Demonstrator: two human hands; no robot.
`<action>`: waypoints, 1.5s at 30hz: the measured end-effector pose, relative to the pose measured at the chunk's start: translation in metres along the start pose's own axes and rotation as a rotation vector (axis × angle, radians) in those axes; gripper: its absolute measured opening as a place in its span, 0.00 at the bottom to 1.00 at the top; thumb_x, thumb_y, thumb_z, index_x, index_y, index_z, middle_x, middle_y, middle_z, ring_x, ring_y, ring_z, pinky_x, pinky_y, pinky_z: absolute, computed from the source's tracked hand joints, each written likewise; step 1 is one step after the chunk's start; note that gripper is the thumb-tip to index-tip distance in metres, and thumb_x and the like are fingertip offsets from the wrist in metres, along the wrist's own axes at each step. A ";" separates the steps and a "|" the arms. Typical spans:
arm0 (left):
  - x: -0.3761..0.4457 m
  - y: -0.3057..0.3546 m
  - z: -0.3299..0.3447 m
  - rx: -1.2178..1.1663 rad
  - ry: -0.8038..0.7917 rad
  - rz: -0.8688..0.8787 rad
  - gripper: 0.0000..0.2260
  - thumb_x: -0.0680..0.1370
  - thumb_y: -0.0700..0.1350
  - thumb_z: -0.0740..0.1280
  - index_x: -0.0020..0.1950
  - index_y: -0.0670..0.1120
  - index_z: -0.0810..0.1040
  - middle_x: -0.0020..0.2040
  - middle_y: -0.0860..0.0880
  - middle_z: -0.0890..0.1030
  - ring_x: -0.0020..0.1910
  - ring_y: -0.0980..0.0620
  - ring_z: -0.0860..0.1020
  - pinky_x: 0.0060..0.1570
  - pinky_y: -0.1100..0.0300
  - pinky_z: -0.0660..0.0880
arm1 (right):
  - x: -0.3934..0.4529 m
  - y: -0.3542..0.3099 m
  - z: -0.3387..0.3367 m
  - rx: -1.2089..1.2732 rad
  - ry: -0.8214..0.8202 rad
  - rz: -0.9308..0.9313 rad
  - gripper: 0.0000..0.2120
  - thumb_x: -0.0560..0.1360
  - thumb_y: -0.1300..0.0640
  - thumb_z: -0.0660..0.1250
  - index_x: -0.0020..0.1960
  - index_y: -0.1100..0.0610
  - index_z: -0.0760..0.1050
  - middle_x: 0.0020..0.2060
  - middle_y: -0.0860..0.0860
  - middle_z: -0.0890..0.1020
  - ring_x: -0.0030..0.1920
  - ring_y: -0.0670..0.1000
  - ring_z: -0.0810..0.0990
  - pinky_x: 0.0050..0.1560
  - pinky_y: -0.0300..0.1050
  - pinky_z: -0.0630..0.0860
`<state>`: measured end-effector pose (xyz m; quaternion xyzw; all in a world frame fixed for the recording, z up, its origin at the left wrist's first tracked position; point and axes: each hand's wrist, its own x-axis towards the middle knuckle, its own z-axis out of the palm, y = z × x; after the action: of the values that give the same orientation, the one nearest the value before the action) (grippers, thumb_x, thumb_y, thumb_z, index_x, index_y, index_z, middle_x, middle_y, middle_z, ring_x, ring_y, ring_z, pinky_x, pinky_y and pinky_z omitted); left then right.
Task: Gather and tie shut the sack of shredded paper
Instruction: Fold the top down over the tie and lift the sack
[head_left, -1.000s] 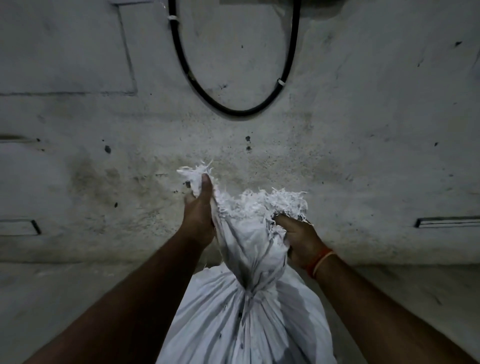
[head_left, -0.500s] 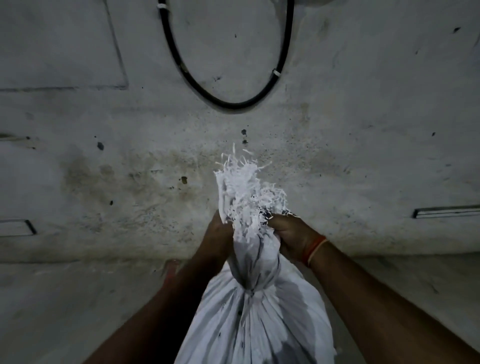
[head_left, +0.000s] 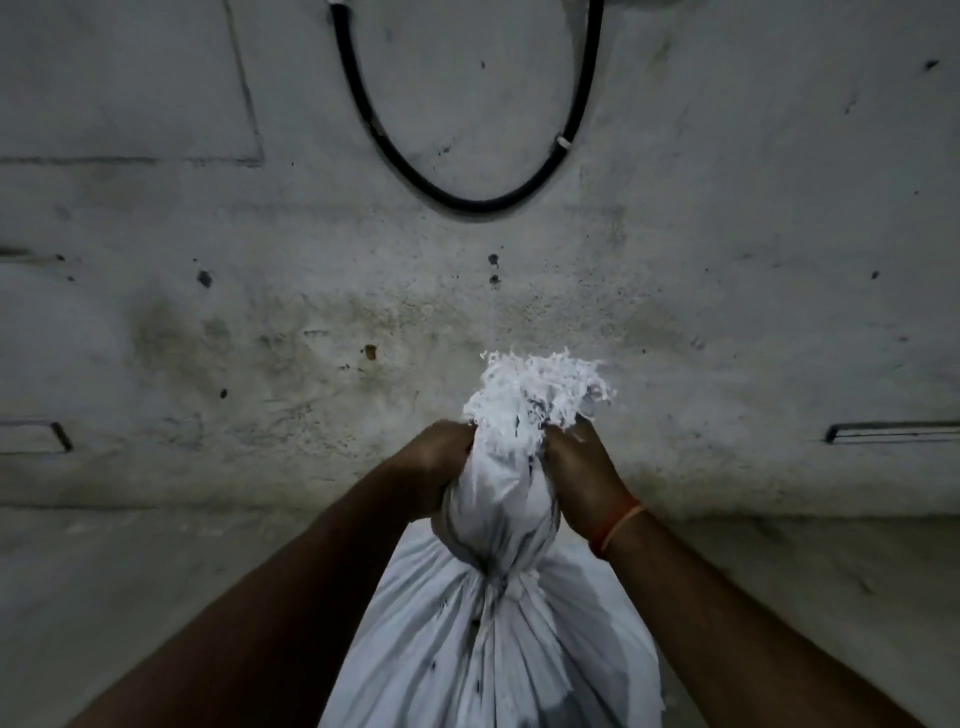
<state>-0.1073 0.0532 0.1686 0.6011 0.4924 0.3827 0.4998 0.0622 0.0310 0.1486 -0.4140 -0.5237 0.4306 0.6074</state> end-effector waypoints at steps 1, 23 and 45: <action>-0.003 0.003 0.003 0.080 0.072 0.074 0.15 0.75 0.47 0.65 0.51 0.37 0.84 0.48 0.43 0.87 0.51 0.44 0.84 0.52 0.46 0.80 | 0.004 -0.002 0.003 -0.020 0.037 -0.025 0.15 0.77 0.61 0.63 0.61 0.60 0.80 0.58 0.54 0.85 0.61 0.53 0.81 0.61 0.44 0.77; -0.025 0.004 0.007 0.520 0.396 0.305 0.16 0.78 0.61 0.67 0.50 0.48 0.84 0.46 0.52 0.86 0.45 0.55 0.82 0.44 0.63 0.70 | -0.017 -0.045 -0.024 -0.708 -0.151 -0.324 0.37 0.68 0.46 0.77 0.71 0.46 0.62 0.67 0.45 0.68 0.61 0.43 0.74 0.56 0.40 0.78; -0.016 -0.044 -0.016 0.802 0.005 0.516 0.24 0.72 0.56 0.77 0.64 0.49 0.78 0.57 0.50 0.84 0.56 0.50 0.81 0.48 0.67 0.67 | 0.010 -0.014 -0.020 -0.471 -0.382 0.309 0.19 0.79 0.40 0.63 0.40 0.53 0.81 0.36 0.51 0.85 0.37 0.47 0.81 0.43 0.44 0.78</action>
<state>-0.1352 0.0421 0.1297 0.8483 0.4372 0.2754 0.1157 0.0836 0.0354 0.1625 -0.5293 -0.6443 0.4545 0.3134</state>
